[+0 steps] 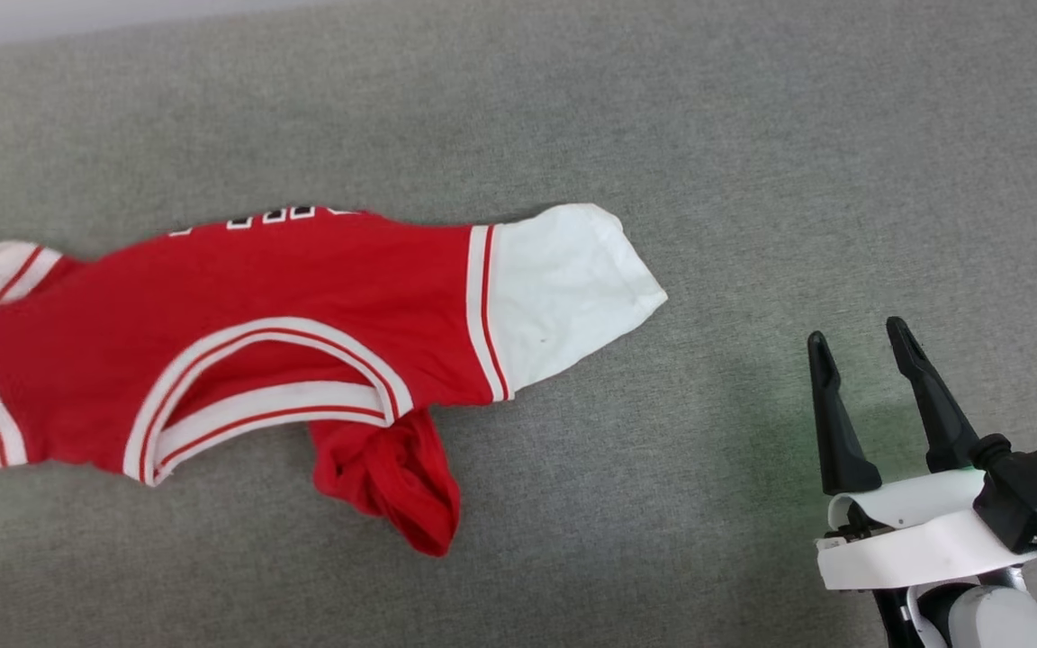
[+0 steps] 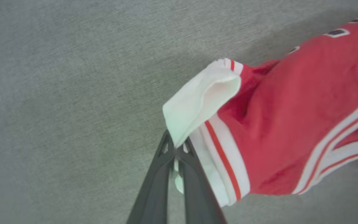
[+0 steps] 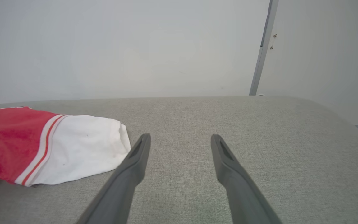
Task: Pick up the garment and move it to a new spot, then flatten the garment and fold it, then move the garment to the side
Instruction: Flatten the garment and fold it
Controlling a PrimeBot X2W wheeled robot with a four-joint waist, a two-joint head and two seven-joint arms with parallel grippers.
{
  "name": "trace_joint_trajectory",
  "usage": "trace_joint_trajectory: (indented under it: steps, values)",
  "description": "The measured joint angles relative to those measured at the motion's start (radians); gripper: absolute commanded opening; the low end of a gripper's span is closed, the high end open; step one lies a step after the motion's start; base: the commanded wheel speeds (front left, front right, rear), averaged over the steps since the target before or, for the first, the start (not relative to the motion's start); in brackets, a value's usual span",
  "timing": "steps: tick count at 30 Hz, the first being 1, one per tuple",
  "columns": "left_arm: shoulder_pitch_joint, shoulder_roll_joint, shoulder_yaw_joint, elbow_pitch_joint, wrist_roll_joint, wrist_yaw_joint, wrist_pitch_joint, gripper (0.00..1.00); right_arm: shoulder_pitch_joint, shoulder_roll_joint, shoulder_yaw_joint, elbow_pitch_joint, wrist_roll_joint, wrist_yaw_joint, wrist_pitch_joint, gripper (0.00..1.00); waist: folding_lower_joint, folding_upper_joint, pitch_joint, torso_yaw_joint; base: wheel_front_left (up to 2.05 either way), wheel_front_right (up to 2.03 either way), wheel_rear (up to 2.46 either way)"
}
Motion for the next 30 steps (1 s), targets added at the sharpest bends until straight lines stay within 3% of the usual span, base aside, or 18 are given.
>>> trace_joint_trajectory:
  steps: [8,9,10,11,12,17,22,26,30]
  values:
    - [0.004,-0.072,-0.032,0.210,0.100,-0.001,-0.133,0.00,-0.016,0.000,0.015,-0.041,-0.044,0.000,0.028,1.00,0.0000,0.0000,0.035,0.002,0.00,0.00,0.00]
    - [0.007,-0.086,-0.032,0.229,0.099,-0.001,-0.152,0.09,-0.016,0.000,0.014,-0.048,-0.053,0.000,0.035,1.00,0.0000,0.0000,0.036,0.004,0.00,0.00,0.00]
    - [0.009,-0.098,-0.030,0.244,0.090,-0.001,-0.169,0.40,-0.018,0.000,0.015,-0.054,-0.061,0.000,0.043,1.00,0.0000,0.0000,0.036,0.007,0.00,0.00,0.00]
    - [0.017,-0.119,-0.027,0.264,0.073,-0.001,-0.198,0.87,-0.022,0.000,0.023,-0.066,-0.086,0.000,0.064,1.00,0.0000,0.0000,0.030,0.013,0.00,0.00,0.00]
    - [0.020,-0.126,-0.027,0.271,0.073,-0.001,-0.218,1.00,-0.023,0.000,0.029,-0.071,-0.103,0.000,0.078,1.00,0.0000,0.0000,0.025,0.016,0.00,0.00,0.00]
    - [0.033,-0.133,-0.023,0.278,0.073,-0.001,-0.324,1.00,-0.043,-0.001,0.091,-0.082,-0.191,0.000,0.157,1.00,0.0000,0.0001,-0.001,0.033,0.00,0.00,0.00]
    - [0.122,-0.143,-0.004,0.191,0.046,-0.001,-0.585,1.00,-0.089,-0.010,0.232,-0.062,-0.299,0.000,0.321,1.00,0.0000,0.0000,-0.045,0.074,0.00,0.00,0.00]
    - [0.221,-0.157,-0.001,0.134,0.054,-0.001,-0.791,1.00,-0.132,-0.137,0.337,-0.063,-0.246,0.000,0.453,1.00,0.0000,0.0000,-0.069,0.112,0.00,0.00,0.00]
    - [0.320,-0.205,0.052,0.099,0.097,0.032,-0.839,1.00,-0.188,-0.286,0.432,-0.109,-0.147,0.000,0.596,1.00,0.0000,0.0000,-0.088,0.155,0.00,0.00,0.00]
